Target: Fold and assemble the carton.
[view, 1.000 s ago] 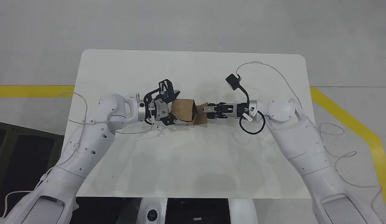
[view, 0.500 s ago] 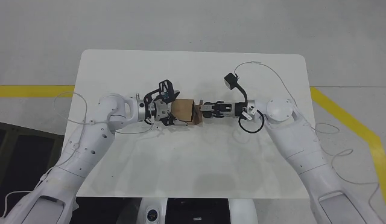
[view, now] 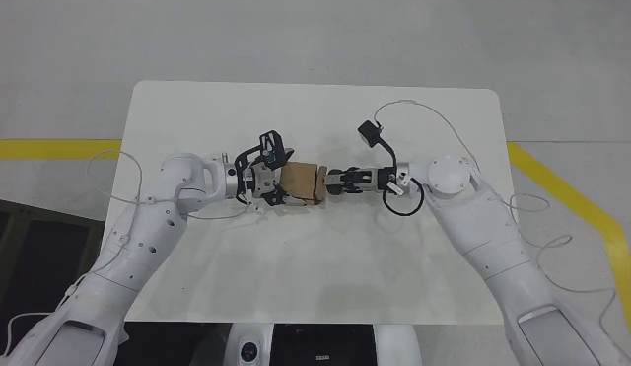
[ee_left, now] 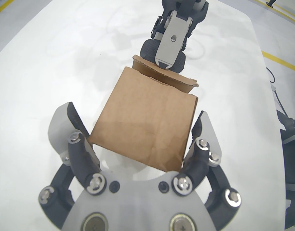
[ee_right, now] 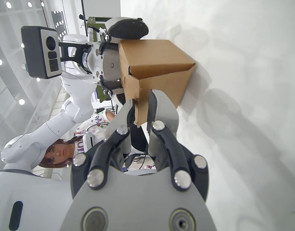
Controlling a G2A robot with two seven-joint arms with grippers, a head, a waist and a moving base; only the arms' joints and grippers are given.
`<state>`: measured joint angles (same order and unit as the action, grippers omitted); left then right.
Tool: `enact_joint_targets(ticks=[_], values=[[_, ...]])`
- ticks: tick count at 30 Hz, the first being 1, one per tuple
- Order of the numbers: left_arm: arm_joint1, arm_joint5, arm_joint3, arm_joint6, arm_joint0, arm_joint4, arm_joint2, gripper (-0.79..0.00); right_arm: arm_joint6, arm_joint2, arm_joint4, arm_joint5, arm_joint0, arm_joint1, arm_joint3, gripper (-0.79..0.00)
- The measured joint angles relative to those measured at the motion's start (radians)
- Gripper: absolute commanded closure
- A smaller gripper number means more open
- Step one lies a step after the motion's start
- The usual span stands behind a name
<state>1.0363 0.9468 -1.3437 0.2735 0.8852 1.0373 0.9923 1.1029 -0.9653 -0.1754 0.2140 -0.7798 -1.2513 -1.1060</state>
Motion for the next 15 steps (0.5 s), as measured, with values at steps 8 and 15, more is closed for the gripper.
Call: enact_joint_targets(ticks=[8, 15], values=[[0.001, -0.002, -0.004, 0.005, 0.001, -0.004, -0.004, -0.785, 0.0, 0.015, 0.019, -0.019, 0.008, -0.002, -0.012, -0.12], [0.001, -0.003, -0.005, 0.008, 0.0, -0.002, -0.004, -0.785, 0.001, 0.016, 0.025, -0.018, 0.011, -0.001, -0.018, -0.12]])
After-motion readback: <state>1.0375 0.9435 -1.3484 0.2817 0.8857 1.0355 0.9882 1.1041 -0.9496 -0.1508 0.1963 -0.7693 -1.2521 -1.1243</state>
